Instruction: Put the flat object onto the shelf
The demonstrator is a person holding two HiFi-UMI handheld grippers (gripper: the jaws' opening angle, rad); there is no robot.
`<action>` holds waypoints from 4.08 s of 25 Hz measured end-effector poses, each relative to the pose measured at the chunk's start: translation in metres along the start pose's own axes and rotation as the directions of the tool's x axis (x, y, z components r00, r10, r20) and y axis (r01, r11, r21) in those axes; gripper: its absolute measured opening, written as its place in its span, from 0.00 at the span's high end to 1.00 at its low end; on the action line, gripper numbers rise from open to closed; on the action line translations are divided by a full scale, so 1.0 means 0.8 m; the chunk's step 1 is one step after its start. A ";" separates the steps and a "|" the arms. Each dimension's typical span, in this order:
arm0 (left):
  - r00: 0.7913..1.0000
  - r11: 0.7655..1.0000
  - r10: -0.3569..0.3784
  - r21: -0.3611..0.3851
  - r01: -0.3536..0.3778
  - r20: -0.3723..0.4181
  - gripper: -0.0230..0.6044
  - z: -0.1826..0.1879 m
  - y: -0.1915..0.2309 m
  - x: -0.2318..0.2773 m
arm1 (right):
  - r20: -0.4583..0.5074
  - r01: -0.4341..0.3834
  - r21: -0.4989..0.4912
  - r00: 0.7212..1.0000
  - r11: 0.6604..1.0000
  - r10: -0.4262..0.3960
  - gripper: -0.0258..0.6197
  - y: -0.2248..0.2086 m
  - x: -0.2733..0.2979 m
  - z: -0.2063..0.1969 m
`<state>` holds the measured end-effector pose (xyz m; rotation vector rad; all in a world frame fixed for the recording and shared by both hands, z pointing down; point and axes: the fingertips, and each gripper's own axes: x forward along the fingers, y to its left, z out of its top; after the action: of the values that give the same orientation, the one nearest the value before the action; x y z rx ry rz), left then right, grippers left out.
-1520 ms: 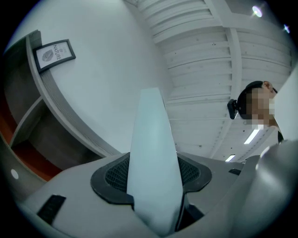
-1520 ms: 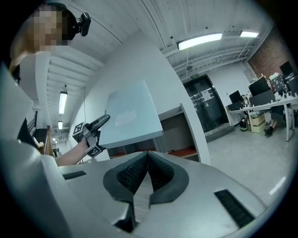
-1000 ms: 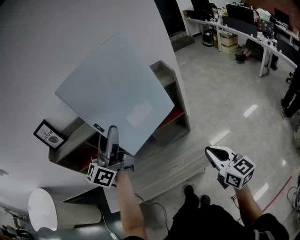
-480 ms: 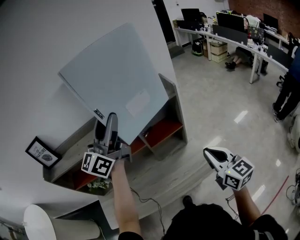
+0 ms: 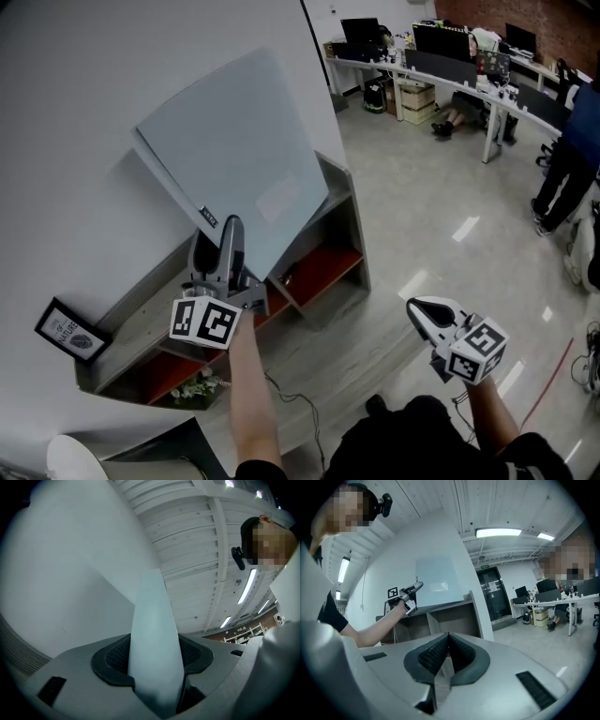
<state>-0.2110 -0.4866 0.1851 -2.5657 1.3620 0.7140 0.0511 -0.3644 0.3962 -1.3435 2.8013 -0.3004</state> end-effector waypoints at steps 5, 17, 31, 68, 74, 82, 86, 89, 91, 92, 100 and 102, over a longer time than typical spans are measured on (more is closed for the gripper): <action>1.000 1.000 -0.012 0.029 0.011 0.010 0.52 -0.011 0.010 0.006 | 0.002 0.027 0.006 1.000 1.000 -0.027 0.94 0.010 0.015 -0.011; 1.000 0.996 -0.021 0.084 0.021 -0.011 0.52 -0.030 0.002 0.040 | -0.007 0.030 0.008 1.000 1.000 -0.030 0.94 -0.003 0.024 -0.005; 0.998 0.995 -0.041 0.087 0.045 -0.052 0.52 -0.037 0.001 0.045 | -0.017 0.007 0.034 1.000 0.999 -0.007 0.94 -0.003 0.044 -0.012; 0.985 0.987 -0.017 0.155 0.044 -0.170 0.28 -0.052 0.004 0.037 | -0.028 -0.012 0.035 1.000 0.999 0.013 0.94 0.013 0.039 -0.016; 0.987 0.987 -0.014 0.153 0.039 -0.158 0.28 -0.045 0.005 0.024 | -0.023 -0.017 0.024 1.000 1.000 0.018 0.94 0.023 0.037 -0.014; 0.987 0.983 0.009 0.180 0.021 -0.162 0.26 -0.038 -0.002 -0.004 | -0.024 -0.031 0.027 0.999 0.999 0.031 0.94 0.038 0.031 -0.019; 0.986 0.979 0.017 0.204 0.017 -0.164 0.26 -0.034 -0.016 -0.020 | -0.017 -0.048 0.033 0.999 0.998 0.048 0.94 0.045 0.024 -0.019; 0.986 0.975 0.025 0.221 0.013 -0.166 0.26 -0.033 -0.033 -0.032 | -0.012 -0.062 0.024 0.998 0.998 0.062 0.94 0.050 0.013 -0.017; 0.985 0.973 0.026 0.229 0.014 -0.170 0.26 -0.033 -0.048 -0.040 | -0.007 -0.067 0.025 0.998 0.997 0.068 0.94 0.051 0.003 -0.017; 0.985 0.973 0.026 0.232 0.015 -0.172 0.26 -0.032 -0.055 -0.043 | -0.006 -0.071 0.024 0.997 0.997 0.071 0.94 0.052 -0.003 -0.016; 0.979 0.973 0.040 0.233 0.007 -0.197 0.27 -0.035 -0.129 -0.085 | -0.011 -0.129 0.016 0.992 0.992 0.129 0.94 0.067 -0.057 -0.018; 0.977 0.974 0.050 0.226 -0.002 -0.208 0.27 -0.041 -0.152 -0.099 | -0.016 -0.139 0.023 0.990 0.990 0.139 0.94 0.069 -0.078 -0.023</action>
<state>-0.1385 -0.3695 0.2407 -2.5016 1.4463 0.2734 0.0459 -0.2791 0.4000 -1.1394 2.8788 -0.3395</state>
